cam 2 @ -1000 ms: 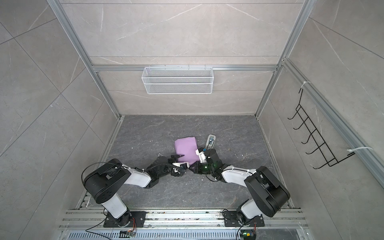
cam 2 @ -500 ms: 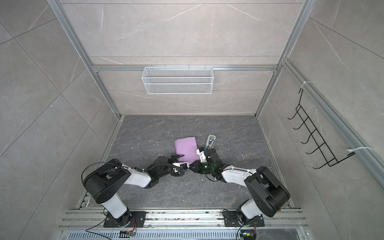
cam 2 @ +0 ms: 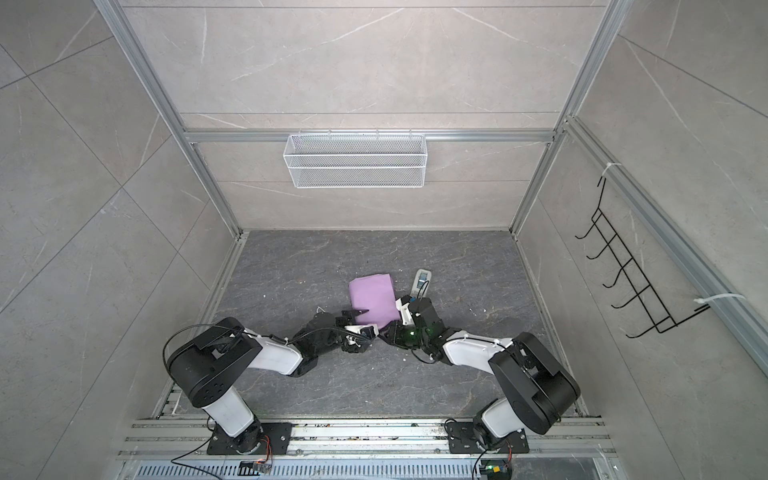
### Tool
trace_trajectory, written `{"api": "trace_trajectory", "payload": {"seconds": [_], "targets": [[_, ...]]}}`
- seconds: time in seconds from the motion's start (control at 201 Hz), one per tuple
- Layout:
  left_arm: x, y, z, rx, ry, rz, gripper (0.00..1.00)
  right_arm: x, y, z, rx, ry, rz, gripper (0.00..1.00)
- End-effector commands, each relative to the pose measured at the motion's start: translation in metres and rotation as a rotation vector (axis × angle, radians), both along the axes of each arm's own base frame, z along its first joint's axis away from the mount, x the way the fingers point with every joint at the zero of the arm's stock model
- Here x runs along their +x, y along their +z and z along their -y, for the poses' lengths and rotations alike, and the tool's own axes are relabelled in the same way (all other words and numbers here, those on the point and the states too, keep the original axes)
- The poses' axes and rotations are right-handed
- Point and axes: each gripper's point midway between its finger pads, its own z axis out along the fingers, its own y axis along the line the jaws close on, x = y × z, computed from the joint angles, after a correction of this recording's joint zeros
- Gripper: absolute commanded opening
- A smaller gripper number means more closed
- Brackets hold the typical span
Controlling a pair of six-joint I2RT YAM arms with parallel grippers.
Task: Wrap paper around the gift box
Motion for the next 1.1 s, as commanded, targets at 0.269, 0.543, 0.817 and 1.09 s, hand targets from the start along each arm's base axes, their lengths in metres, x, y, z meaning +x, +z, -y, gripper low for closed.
{"api": "trace_trajectory", "payload": {"seconds": [0.269,0.543,0.817,1.09], "targets": [[0.003,-0.013,-0.005,0.015,0.034,-0.058,0.84,0.002,-0.005,0.013,-0.063,-0.067,-0.046,0.38],[0.004,-0.013,-0.006,0.016,0.037,-0.057,0.84,-0.001,-0.004,0.021,-0.111,-0.069,-0.035,0.40],[0.003,-0.013,-0.005,0.014,0.035,-0.059,0.84,-0.011,0.009,0.038,-0.182,-0.055,0.033,0.40],[0.003,-0.012,-0.005,0.013,0.035,-0.057,0.84,-0.012,0.024,0.002,-0.104,0.028,0.081,0.13]]}}
